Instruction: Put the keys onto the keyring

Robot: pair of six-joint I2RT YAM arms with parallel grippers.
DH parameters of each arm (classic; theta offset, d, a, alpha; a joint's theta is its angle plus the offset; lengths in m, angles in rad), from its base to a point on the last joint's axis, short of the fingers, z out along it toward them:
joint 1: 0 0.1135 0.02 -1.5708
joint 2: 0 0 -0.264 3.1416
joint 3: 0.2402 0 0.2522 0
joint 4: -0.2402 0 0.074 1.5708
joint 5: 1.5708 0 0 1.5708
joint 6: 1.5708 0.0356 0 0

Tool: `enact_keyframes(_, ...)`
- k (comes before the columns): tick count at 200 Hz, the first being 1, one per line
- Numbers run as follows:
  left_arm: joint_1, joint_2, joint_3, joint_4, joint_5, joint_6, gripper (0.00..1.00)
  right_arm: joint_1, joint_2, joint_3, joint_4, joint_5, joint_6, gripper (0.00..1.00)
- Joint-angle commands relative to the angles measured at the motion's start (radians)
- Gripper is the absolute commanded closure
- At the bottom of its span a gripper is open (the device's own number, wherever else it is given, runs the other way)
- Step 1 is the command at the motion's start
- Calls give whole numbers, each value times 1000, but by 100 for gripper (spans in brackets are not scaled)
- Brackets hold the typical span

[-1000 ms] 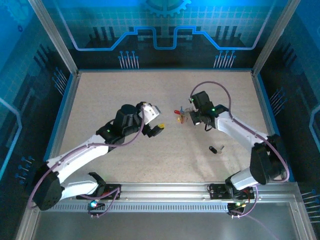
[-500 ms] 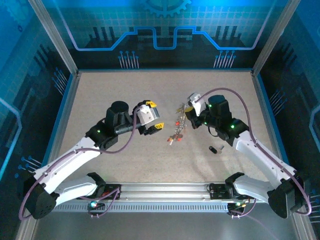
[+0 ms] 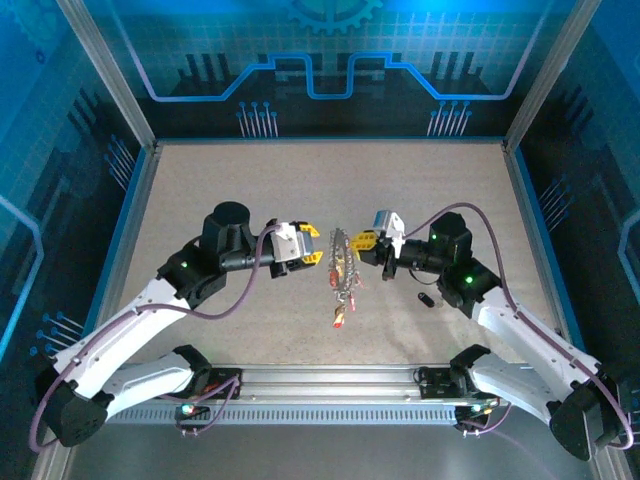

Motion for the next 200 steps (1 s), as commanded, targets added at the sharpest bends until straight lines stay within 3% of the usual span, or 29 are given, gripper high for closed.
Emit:
enact_keyframes(1,-10,3,9,-5,82,-42,64,39,-6,-1,105,-98,-60,100)
enact_keyframes(35,-15,42,50,-66,91,-66,69,60,17,5,108,-93,-71,100)
enact_keyframes(81,-39,81,58,-77,103,-34,85,80,34,7,110,-73,-73,100)
enact_keyframes(200,-79,124,47,-14,94,14,83,111,73,23,78,-71,-94,100)
